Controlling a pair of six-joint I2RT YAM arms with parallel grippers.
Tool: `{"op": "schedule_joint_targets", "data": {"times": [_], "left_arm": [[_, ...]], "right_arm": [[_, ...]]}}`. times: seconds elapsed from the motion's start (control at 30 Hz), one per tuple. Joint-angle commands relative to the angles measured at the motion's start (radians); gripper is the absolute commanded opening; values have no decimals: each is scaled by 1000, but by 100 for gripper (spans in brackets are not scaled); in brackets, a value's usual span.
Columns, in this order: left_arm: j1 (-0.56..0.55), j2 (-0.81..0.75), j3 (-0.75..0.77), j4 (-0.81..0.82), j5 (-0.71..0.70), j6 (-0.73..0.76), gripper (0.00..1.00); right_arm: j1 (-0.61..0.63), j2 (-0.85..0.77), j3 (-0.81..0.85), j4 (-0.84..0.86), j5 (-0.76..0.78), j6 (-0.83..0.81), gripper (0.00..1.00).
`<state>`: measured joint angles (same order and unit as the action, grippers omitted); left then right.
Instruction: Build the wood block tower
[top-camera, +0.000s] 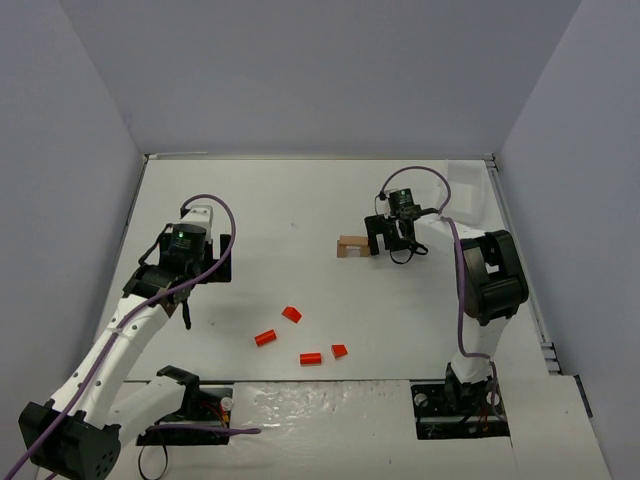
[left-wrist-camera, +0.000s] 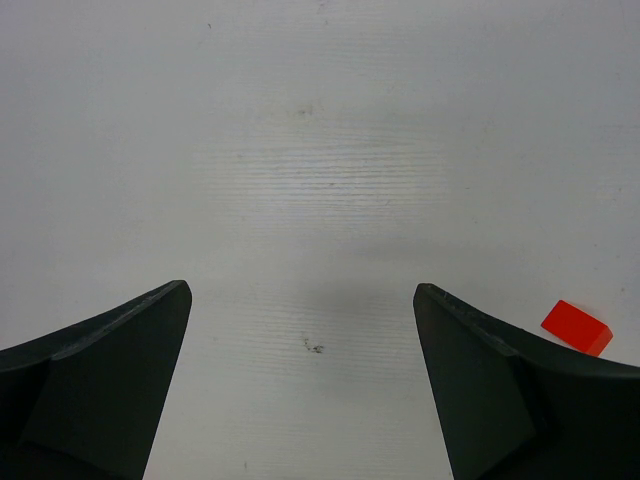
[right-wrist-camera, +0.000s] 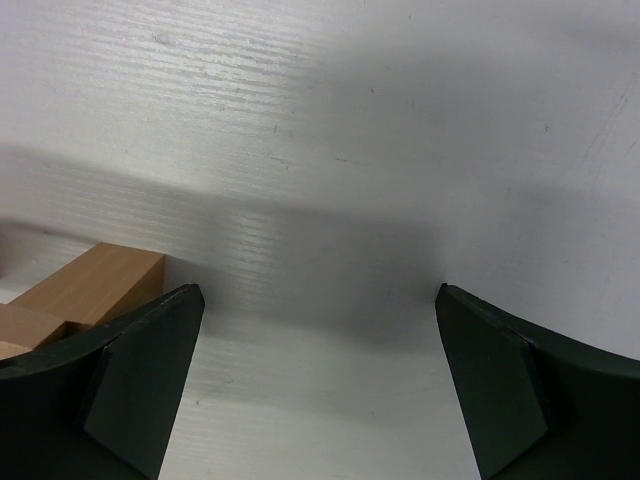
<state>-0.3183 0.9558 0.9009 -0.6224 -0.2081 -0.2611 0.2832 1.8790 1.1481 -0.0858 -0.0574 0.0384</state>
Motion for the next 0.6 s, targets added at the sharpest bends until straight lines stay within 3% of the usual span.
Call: {"op": "schedule_joint_targets", "data": {"times": [0.0,0.57], "left_arm": [[8,6,6,47,-16,15,92],[8,8,7,46,-14,16,92]], "right_arm": [[10,17,23,-2,-2,36,100],[9,20,27,-2,-21,60,100]]}}
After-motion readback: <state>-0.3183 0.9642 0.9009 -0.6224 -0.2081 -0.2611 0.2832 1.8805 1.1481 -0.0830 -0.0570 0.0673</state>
